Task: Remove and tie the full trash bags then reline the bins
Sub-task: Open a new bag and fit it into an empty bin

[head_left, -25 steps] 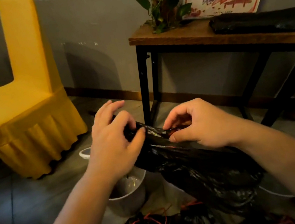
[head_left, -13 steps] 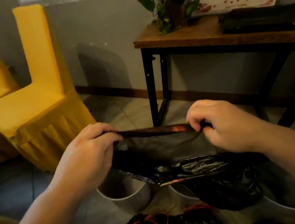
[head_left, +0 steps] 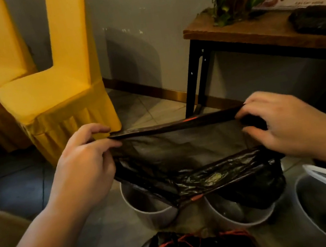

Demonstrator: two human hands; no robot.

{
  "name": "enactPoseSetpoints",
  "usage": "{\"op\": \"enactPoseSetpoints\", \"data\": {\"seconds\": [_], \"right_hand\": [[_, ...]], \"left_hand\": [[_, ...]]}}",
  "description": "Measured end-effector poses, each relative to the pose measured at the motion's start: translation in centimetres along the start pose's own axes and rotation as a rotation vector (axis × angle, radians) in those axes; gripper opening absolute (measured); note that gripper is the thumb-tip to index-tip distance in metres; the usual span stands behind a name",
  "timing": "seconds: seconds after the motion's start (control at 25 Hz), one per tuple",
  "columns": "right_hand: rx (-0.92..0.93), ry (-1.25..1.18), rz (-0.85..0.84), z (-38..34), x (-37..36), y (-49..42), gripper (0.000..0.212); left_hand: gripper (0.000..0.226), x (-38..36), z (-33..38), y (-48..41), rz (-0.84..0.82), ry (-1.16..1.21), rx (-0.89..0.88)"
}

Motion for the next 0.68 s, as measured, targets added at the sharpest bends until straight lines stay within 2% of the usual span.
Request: {"op": "enactPoseSetpoints", "data": {"seconds": [0.16,0.24,0.4,0.56,0.68], "right_hand": [[-0.019,0.188,-0.042,0.6,-1.4,1.5,0.017],[-0.088,0.259,-0.029,1.2,-1.7,1.9,0.018],[-0.25,0.181,0.084,1.9,-3.0,1.7,0.009],[-0.277,0.156,0.171,1.3,-3.8,3.1,0.007],[-0.352,0.114,0.178,1.0,-5.0,4.3,0.016]], "left_hand": [[0.033,0.3,0.2,-1.5,0.016,-0.057,-0.018],[0.036,-0.4,0.0,-1.7,-0.012,-0.062,0.003],[0.037,-1.5,-0.4,-1.5,-0.075,-0.032,-0.004],[0.042,-2.0,-0.3,0.3,-0.168,-0.115,-0.075],[0.045,-1.6,-1.3,1.6,-0.182,-0.184,-0.067]]}}
Point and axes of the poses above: each hand's wrist, its own y-axis away from the middle knuckle, its own x-axis out of the back of the hand, z = x × y, the point moved 9 cm from there along -y, towards the middle knuckle, and after that the axes turned 1 degree about -y, right-handed, at the moved point
